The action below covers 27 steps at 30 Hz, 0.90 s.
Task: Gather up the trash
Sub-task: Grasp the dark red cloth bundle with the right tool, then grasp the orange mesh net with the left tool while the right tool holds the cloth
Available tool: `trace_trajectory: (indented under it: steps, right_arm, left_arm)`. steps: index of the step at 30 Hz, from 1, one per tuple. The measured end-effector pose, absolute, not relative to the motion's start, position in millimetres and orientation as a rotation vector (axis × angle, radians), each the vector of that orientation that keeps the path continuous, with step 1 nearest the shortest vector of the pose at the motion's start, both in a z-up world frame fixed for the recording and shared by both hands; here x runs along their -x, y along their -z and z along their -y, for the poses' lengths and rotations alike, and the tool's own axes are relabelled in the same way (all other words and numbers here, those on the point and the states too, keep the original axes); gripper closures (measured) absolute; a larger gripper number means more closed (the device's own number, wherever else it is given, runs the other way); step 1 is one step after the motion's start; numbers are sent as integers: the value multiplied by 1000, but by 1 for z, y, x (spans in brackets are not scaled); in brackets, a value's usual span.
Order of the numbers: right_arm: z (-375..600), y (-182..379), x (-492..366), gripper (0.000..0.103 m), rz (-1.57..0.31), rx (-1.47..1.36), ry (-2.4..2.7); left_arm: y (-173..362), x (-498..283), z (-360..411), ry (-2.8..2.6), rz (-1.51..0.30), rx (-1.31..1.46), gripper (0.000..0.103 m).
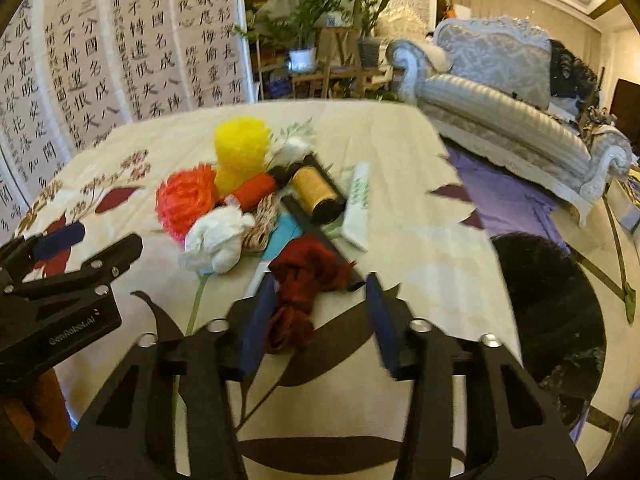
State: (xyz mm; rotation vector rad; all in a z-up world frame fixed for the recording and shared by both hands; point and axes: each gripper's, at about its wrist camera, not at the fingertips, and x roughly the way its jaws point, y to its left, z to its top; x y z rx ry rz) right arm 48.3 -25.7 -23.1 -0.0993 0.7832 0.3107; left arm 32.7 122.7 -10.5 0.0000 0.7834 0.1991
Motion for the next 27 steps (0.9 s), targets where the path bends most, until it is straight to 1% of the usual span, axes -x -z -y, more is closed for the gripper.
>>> trace_trajectory:
  steps: [2, 4, 5, 7, 8, 9, 27]
  right_arm:
    - [23, 26, -50, 62, -799, 85, -325]
    - [22, 27, -52, 66, -805, 83, -331]
    - [21, 28, -53, 69, -813, 75, -344]
    - [22, 30, -54, 70, -830, 51, -359]
    - [22, 30, -55, 74, -834, 49, -361]
    - [21, 31, -55, 81, -835, 50, -363]
    - [57, 10, -52, 82, -749, 51, -273]
  left_arm:
    - [11, -32, -124, -196, -784, 2, 27]
    - [11, -34, -125, -191, -786, 7, 27]
    - [11, -34, -124, -189, -787, 9, 27]
    - [10, -35, -124, -185, -786, 10, 27]
    - [10, -35, -123, -184, -786, 10, 26]
    - [10, -36, -123, -184, -786, 10, 26]
    - [1, -59, -113, -147, -776, 27, 25]
